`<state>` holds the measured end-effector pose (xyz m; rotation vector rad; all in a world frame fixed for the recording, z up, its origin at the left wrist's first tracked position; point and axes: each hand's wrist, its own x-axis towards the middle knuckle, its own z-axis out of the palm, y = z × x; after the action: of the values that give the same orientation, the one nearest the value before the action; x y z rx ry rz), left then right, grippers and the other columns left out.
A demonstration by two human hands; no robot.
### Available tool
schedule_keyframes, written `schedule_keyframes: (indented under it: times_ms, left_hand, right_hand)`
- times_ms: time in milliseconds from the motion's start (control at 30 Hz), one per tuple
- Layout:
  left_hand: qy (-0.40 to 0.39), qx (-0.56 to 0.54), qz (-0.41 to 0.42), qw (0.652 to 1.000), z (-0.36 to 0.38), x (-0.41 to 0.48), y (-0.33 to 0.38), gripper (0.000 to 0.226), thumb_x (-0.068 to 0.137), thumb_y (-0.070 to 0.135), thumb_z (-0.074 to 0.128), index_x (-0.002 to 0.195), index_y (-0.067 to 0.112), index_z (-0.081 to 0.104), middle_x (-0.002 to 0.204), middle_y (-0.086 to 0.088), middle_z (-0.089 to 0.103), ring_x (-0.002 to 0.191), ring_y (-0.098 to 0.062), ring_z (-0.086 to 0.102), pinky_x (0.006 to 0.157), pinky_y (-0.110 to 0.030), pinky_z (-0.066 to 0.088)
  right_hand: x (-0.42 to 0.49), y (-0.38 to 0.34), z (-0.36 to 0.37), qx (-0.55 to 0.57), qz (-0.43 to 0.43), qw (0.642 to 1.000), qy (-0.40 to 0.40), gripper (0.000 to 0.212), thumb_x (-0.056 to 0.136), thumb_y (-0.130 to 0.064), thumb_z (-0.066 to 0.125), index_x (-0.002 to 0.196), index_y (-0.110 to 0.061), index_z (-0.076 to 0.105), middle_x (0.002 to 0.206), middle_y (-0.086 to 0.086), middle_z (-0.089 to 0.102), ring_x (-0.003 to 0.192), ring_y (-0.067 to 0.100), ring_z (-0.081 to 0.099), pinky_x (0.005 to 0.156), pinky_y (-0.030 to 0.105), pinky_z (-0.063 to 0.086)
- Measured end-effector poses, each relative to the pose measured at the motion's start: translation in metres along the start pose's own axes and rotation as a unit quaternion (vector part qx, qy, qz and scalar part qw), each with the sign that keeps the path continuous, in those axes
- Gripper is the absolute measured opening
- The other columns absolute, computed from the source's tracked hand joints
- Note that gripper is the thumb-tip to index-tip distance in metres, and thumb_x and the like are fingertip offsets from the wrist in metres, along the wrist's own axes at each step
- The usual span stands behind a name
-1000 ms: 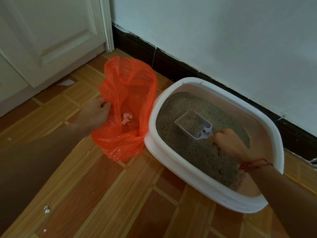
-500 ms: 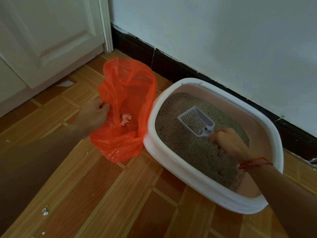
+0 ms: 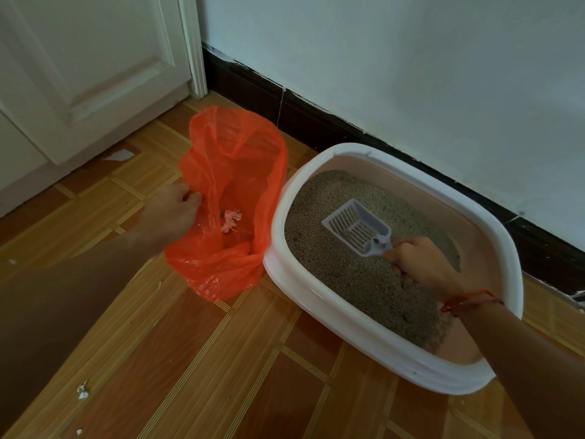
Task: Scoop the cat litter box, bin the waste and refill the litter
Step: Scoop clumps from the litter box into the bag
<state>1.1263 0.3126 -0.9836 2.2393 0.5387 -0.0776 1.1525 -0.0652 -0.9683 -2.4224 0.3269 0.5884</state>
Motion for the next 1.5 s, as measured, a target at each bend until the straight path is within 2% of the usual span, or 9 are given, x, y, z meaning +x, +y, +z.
schedule_keyframes:
  times_ms: [133,233,533,767,967,1133,1233,1300,1500]
  left_hand:
    - [0.001,0.010,-0.001,1.000,0.000,0.001,0.000,0.031,0.103,0.026,0.041,0.097,0.003,0.063,0.094,-0.019,0.065,0.070,-0.023,0.056,0.058,-0.032,0.042]
    - [0.002,0.010,-0.002,1.000,0.000,0.002,-0.001,0.032,0.103,0.025,0.041,0.096,0.003,0.062,0.092,-0.018,0.064,0.067,-0.021,0.054,0.057,-0.030,0.041]
    - [0.001,-0.006,-0.006,1.000,0.001,0.002,-0.002,0.031,0.103,0.024,0.042,0.094,0.002,0.062,0.077,-0.010,0.058,0.061,-0.018,0.051,0.053,-0.028,0.039]
    - [0.006,-0.005,-0.004,1.000,0.001,0.001,-0.001,0.030,0.103,0.024,0.043,0.092,0.002,0.061,0.076,-0.008,0.057,0.061,-0.018,0.050,0.052,-0.028,0.038]
    - [0.002,-0.003,0.000,1.000,-0.001,-0.001,0.001,0.029,0.103,0.024,0.042,0.089,0.007,0.061,0.080,-0.008,0.060,0.065,-0.017,0.053,0.053,-0.028,0.040]
    - [-0.001,-0.010,-0.001,1.000,-0.004,0.002,-0.001,0.029,0.103,0.023,0.041,0.094,0.007,0.064,0.086,-0.007,0.063,0.077,-0.021,0.060,0.064,-0.033,0.046]
    - [0.000,-0.009,-0.005,1.000,-0.007,0.002,-0.002,0.029,0.103,0.023,0.041,0.090,0.008,0.062,0.082,-0.006,0.061,0.070,-0.017,0.056,0.058,-0.031,0.043]
    - [-0.007,-0.021,-0.006,1.000,-0.008,0.002,-0.003,0.029,0.103,0.023,0.041,0.091,0.006,0.063,0.085,-0.010,0.064,0.073,-0.022,0.059,0.065,-0.036,0.050]
    - [-0.016,-0.023,-0.003,1.000,-0.008,0.002,-0.006,0.028,0.104,0.024,0.040,0.091,0.011,0.062,0.085,-0.008,0.064,0.075,-0.023,0.061,0.066,-0.035,0.049]
  right_hand:
    - [0.001,-0.001,0.001,-0.011,-0.002,1.000,-0.003,0.023,0.085,-0.016,0.060,0.064,-0.008,0.056,0.057,0.005,0.052,0.048,0.015,0.043,0.053,0.028,0.039]
    - [0.002,-0.002,0.003,-0.040,-0.007,0.999,-0.007,0.012,0.087,-0.022,0.060,0.078,-0.016,0.065,0.065,0.004,0.058,0.056,0.016,0.051,0.056,0.030,0.044]
    - [-0.003,-0.017,0.003,-0.019,-0.024,1.000,-0.005,0.024,0.084,-0.015,0.059,0.061,-0.012,0.056,0.053,0.002,0.050,0.049,0.016,0.041,0.055,0.030,0.038]
    - [0.000,-0.082,0.009,-0.043,-0.126,0.991,0.003,0.022,0.090,-0.022,0.058,0.082,-0.003,0.067,0.066,0.006,0.054,0.057,0.016,0.045,0.057,0.028,0.041]
    - [0.001,-0.141,0.025,-0.148,-0.215,0.965,0.022,0.018,0.090,-0.026,0.054,0.077,-0.016,0.061,0.065,-0.001,0.057,0.054,0.013,0.052,0.046,0.022,0.040]
    - [0.004,-0.171,0.039,-0.254,-0.283,0.919,0.104,0.019,0.088,-0.029,0.055,0.100,-0.014,0.058,0.088,0.005,0.061,0.078,0.023,0.061,0.066,0.032,0.049]
    - [0.009,-0.178,0.048,-0.266,-0.345,0.888,0.146,0.016,0.089,-0.029,0.056,0.098,-0.015,0.060,0.095,0.009,0.063,0.085,0.029,0.061,0.073,0.038,0.051]
    - [0.012,-0.179,0.052,-0.261,-0.372,0.877,0.153,0.014,0.089,-0.030,0.059,0.093,-0.017,0.060,0.092,0.007,0.063,0.083,0.028,0.060,0.071,0.039,0.051]
    - [0.016,-0.177,0.055,-0.239,-0.389,0.873,0.172,0.012,0.090,-0.028,0.061,0.091,-0.016,0.061,0.085,0.004,0.062,0.076,0.022,0.059,0.068,0.040,0.053]
